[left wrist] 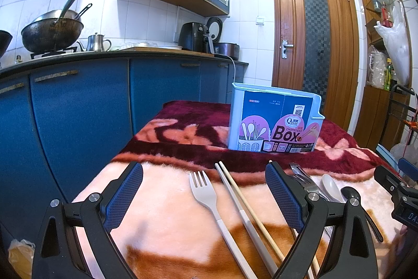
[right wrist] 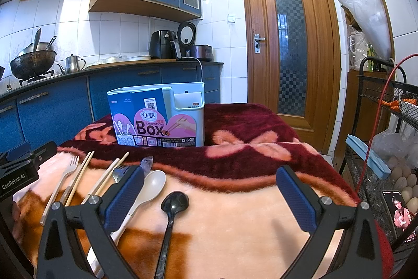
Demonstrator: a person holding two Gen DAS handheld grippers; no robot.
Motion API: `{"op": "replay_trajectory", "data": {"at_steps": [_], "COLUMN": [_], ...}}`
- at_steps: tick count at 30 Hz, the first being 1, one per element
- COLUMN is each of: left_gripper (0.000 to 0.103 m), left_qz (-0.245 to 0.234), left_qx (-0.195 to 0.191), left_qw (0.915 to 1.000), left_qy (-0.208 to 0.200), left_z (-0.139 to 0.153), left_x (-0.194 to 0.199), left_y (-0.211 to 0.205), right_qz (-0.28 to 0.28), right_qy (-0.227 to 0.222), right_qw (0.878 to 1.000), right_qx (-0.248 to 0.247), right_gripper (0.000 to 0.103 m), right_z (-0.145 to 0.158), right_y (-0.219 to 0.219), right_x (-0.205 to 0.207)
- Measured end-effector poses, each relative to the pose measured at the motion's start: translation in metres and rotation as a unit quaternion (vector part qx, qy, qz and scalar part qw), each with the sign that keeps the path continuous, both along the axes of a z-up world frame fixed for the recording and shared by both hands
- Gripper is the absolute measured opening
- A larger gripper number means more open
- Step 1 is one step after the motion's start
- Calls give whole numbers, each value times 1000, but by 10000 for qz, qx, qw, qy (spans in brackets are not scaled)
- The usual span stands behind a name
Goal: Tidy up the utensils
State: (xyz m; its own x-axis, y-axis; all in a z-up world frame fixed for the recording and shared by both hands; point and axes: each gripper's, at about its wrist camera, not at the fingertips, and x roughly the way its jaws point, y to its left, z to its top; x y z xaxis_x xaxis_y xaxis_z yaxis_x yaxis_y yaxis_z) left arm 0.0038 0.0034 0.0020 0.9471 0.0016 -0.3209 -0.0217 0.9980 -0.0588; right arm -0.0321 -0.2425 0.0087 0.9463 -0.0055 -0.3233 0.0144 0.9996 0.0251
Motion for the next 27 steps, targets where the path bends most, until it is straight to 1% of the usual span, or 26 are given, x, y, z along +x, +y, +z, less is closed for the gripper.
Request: {"op": "replay_trajectory", "data": {"at_steps": [7,9,13,15,18,23,25,27], "left_gripper": [95,95,95,95,95,95,95,95], "left_qz": [32,25,81,83,55,27,-9,-60], "left_qx": [-31,-59,-125,-176,-200,-122,-69,35], "left_qw": [10000,9999,9998,9997,9994,9994,9989,9973], "left_qy": [69,108,157,166,282,322,456,727], "left_z": [2,2,2,4,8,22,28,34], "left_x": [-4,-2,0,0,1,-4,-3,2], "left_y": [1,3,4,6,9,14,15,15], "right_qz": [-38,-36,-39,-47,-61,-13,53,148], "right_qy": [-88,-112,-51,-4,75,333,463,615], "right_qw": [9999,9999,9999,9998,9997,9992,9988,9980], "right_qx": [51,73,135,177,224,237,166,38], "right_gripper": [103,103,103,103,103,103,103,103], "right_z": [0,1,2,3,4,9,12,17], "right_y": [1,-3,-4,-6,-8,-9,-9,-7], "right_x": [2,-3,1,2,3,5,5,6]}}
